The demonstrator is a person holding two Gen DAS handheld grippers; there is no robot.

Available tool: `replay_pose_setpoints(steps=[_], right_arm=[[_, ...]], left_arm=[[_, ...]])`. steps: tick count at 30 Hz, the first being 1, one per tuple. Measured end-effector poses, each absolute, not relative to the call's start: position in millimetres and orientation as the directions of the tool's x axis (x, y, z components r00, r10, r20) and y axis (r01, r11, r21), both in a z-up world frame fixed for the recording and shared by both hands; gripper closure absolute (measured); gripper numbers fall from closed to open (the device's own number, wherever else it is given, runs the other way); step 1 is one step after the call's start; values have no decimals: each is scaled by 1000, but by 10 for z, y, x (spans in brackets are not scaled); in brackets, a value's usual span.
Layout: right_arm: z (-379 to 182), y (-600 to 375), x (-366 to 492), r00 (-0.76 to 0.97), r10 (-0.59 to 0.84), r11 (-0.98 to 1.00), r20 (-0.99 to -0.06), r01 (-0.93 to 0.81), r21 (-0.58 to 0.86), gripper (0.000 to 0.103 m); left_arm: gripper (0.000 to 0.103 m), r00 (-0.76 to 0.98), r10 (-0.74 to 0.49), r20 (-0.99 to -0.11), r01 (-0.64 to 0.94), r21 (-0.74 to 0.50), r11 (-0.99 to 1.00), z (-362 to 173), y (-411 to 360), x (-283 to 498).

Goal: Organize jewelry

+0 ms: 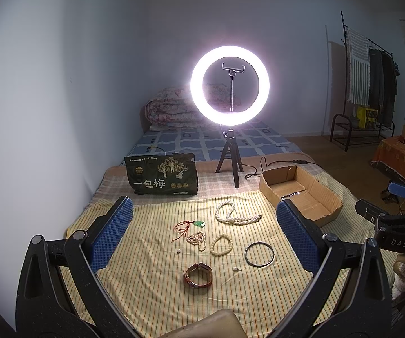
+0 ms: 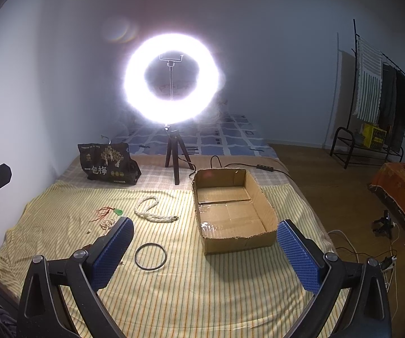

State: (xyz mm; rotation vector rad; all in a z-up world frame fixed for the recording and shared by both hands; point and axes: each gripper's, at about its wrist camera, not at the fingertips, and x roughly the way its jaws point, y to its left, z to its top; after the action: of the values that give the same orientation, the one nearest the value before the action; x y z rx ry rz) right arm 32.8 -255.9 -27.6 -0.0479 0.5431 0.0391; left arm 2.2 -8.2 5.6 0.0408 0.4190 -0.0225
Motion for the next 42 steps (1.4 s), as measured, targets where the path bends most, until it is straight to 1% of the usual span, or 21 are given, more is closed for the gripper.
replay_pose_setpoints(steps=[13, 16, 18, 22, 25, 29, 32, 34, 35, 36, 37, 38, 39, 40, 42], right_arm=[[-327, -2506, 415, 847, 30, 996, -531, -69, -55, 0], [-383, -2496, 480, 840, 29, 996, -542, -69, -54, 0], [-433, -2476, 526, 835, 32, 996, -549, -75, -56, 0], [-575, -2413, 636, 821, 93, 989, -563, -140, -39, 0], [-703, -2299, 745, 792, 106, 979, -602, -188, -74, 0], [-880, -2108, 891, 728, 160, 951, -667, -295, -94, 0], [-1006, -1948, 1000, 661, 188, 916, -726, -385, -113, 5], [-1081, -1909, 1078, 614, 202, 902, -763, -420, -99, 7], [-1123, -1897, 1104, 588, 214, 895, -780, -438, -84, 8], [-1148, -1891, 1125, 572, 221, 891, -790, -448, -76, 12], [-1197, -1878, 1160, 548, 228, 885, -805, -461, -63, 16], [-1252, -1865, 1190, 520, 236, 878, -821, -476, -49, 18], [-1298, -1855, 1216, 496, 244, 871, -834, -489, -36, 22], [-1366, -1826, 1246, 458, 257, 859, -851, -511, -15, 28], [-1484, -1762, 1283, 399, 269, 838, -876, -546, 9, 35]], left_arm=[[0, 896, -1, -444, 16, 31, 999, -57, -31, 194], [0, 891, 38, -453, -22, 41, 999, -134, 36, 294], [0, 874, 53, -483, -37, 43, 998, -199, 91, 398], [0, 848, 98, -521, -72, 71, 995, -341, 195, 570], [0, 831, 107, -547, -72, 85, 994, -431, 255, 680], [0, 800, 111, -589, -76, 83, 994, -554, 371, 843], [0, 774, 111, -624, -70, 90, 993, -669, 453, 960], [0, 744, 100, -661, -66, 76, 995, -780, 543, 1046], [5, 728, 95, -679, -65, 69, 995, -822, 568, 1076], [10, 709, 88, -700, -64, 60, 996, -880, 603, 1108], [12, 686, 77, -723, -61, 48, 997, -946, 634, 1141], [17, 662, 65, -747, -62, 32, 998, -1023, 665, 1171], [24, 634, 50, -771, -64, 12, 998, -1105, 690, 1198], [27, 602, 23, -798, -61, -18, 998, -1189, 704, 1223], [41, 539, -39, -842, -50, -78, 996, -1352, 708, 1265]])
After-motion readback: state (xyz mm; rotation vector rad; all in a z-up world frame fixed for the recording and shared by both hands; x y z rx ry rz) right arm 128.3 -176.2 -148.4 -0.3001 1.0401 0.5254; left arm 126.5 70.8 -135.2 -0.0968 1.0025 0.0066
